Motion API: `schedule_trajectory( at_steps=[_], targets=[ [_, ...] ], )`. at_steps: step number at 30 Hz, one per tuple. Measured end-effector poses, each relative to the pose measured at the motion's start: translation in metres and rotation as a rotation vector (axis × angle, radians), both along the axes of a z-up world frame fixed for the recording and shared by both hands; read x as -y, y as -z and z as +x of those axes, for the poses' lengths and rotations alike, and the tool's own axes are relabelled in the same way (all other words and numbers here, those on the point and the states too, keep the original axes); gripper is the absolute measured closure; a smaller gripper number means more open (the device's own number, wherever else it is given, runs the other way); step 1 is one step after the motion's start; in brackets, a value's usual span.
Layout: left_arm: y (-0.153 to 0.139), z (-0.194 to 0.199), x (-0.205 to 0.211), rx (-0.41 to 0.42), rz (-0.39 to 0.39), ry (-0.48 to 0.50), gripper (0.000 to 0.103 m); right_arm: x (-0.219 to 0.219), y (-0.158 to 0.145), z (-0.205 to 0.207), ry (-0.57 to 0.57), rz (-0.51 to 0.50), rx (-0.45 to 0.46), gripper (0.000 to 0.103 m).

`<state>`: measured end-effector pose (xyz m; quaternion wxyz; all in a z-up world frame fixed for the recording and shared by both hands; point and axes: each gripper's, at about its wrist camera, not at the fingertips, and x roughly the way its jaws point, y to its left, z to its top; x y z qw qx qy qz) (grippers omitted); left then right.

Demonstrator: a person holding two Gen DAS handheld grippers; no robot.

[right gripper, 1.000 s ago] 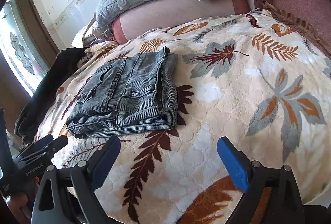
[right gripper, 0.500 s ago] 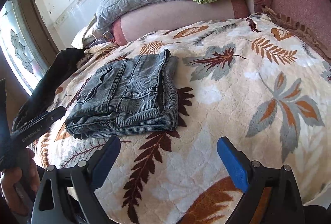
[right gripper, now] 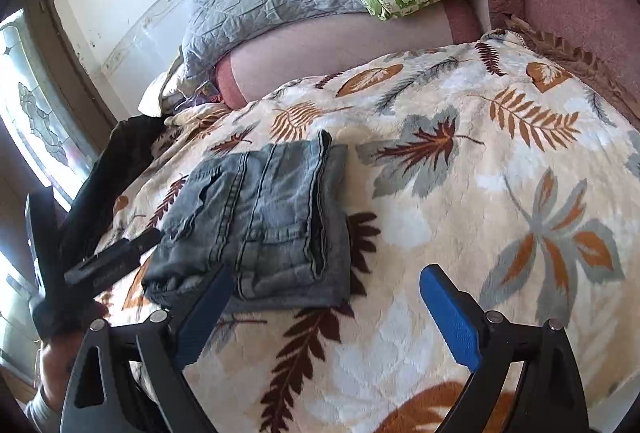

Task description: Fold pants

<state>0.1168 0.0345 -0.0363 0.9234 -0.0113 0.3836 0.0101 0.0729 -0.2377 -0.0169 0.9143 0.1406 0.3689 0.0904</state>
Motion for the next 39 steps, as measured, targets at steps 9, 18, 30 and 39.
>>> schedule_trajectory(
  at_steps=[9,18,30,39],
  targets=[
    [0.021,0.011,0.005,-0.065,0.064,0.023,0.023,-0.054,-0.009,0.146,-0.069,-0.194,-0.143,0.007],
    [0.024,0.008,0.004,-0.063,0.049,0.023,0.023,-0.071,0.045,0.198,-0.057,-0.364,-0.363,0.001],
    [0.027,0.008,-0.004,-0.066,-0.010,0.022,0.021,-0.076,0.037,0.212,-0.018,-0.443,-0.365,0.000],
    [0.023,0.001,-0.004,-0.063,-0.013,0.018,0.021,-0.065,-0.009,0.092,-0.062,-0.311,-0.180,0.000]
  ],
)
